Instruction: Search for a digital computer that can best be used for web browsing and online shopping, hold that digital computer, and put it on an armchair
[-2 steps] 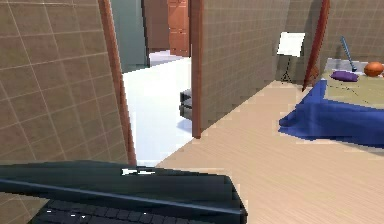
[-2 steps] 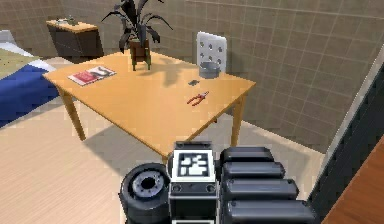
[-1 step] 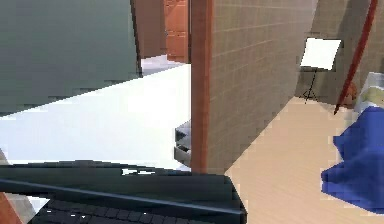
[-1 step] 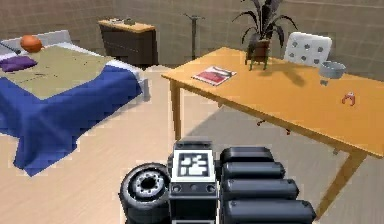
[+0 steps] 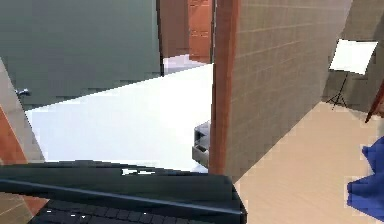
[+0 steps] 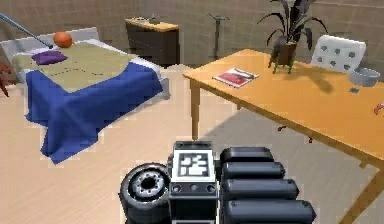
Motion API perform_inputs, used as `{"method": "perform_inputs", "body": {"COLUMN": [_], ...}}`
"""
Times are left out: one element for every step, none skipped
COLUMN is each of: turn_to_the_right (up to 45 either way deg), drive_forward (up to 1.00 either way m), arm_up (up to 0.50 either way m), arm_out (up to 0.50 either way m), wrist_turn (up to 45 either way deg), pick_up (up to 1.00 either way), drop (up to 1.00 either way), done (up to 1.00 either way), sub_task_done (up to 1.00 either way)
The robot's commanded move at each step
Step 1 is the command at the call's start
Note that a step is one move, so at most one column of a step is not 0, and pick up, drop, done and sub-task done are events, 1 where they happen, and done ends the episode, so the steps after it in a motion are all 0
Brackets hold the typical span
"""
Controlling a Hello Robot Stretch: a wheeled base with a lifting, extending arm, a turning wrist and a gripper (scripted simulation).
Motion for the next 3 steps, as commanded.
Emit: {"method": "perform_inputs", "body": {"turn_to_the_right": [0.0,-42.0,0.0], "drive_forward": [0.80,0.00,0.30], "arm_up": [0.00,0.00,0.00], "arm_out": [0.00,0.00,0.00], "wrist_turn": [0.0,0.0,0.0], "pick_up": [0.00,0.00,0.00], "drop": [0.00,0.00,0.00], "done": [0.00,0.00,0.00], "sub_task_done": [0.00,0.00,0.00]}}
